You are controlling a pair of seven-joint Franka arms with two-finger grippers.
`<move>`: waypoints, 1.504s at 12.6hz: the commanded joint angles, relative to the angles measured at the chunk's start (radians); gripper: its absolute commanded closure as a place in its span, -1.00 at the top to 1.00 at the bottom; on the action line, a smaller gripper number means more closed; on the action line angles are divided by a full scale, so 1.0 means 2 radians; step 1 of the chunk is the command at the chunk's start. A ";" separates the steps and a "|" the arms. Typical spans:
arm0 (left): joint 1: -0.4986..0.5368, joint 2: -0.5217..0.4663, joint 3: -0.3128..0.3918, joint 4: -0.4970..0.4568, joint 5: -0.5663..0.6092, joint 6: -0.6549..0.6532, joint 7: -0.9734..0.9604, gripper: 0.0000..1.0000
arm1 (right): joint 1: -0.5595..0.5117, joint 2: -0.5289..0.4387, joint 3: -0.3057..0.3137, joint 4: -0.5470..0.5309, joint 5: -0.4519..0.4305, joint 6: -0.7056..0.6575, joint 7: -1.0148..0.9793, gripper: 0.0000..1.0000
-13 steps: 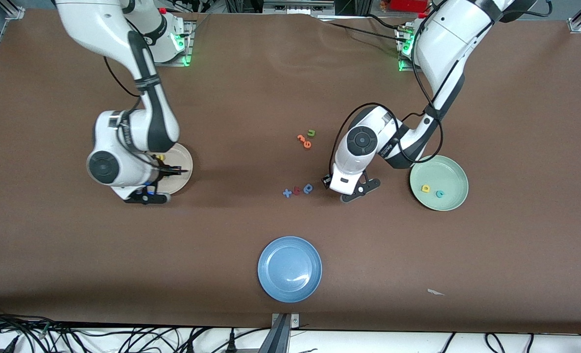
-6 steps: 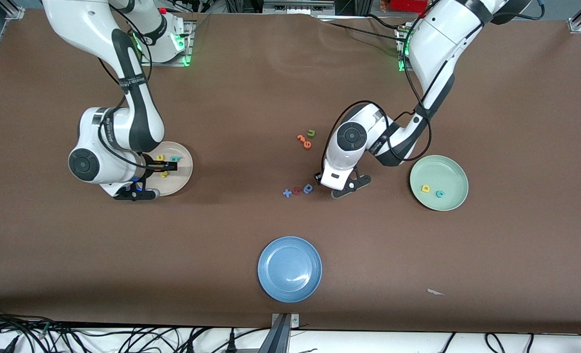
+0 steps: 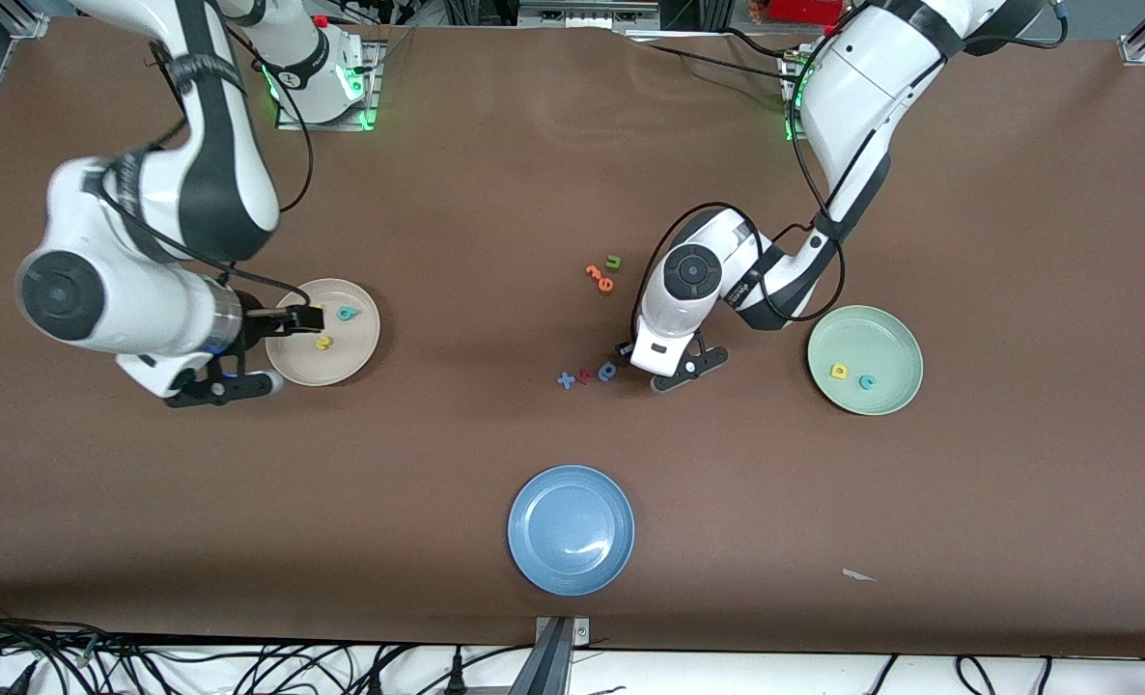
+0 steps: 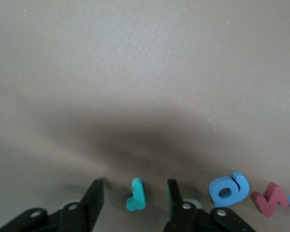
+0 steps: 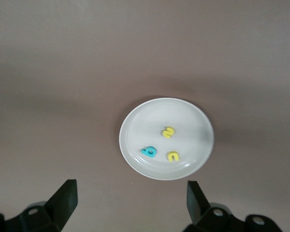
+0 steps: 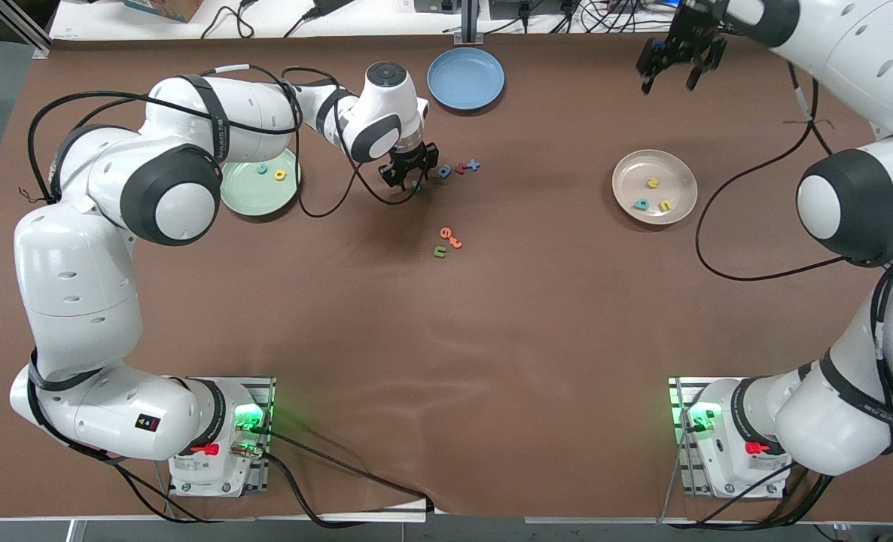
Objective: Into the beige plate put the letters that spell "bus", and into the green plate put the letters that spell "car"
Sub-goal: 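Place the cyan j in the green plate with the left gripper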
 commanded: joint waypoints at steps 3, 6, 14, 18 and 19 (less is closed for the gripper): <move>-0.004 0.005 0.002 0.008 0.017 0.002 -0.011 -0.29 | -0.006 0.010 -0.043 0.090 -0.010 -0.028 -0.010 1.00; -0.004 0.005 0.003 0.008 0.017 0.002 -0.011 -0.70 | -0.025 0.011 -0.048 0.131 -0.007 -0.029 -0.010 1.00; 0.238 -0.071 -0.104 0.007 0.007 -0.193 0.211 -0.86 | -0.159 -0.167 0.141 -0.063 -0.090 -0.003 0.010 1.00; 0.338 -0.084 -0.119 -0.001 0.007 -0.248 0.364 -0.86 | -0.289 -0.228 0.281 -0.132 -0.109 0.020 0.085 1.00; 0.347 -0.082 -0.118 -0.007 0.013 -0.247 0.381 -0.87 | -0.289 -0.227 0.279 -0.124 -0.110 0.010 0.086 1.00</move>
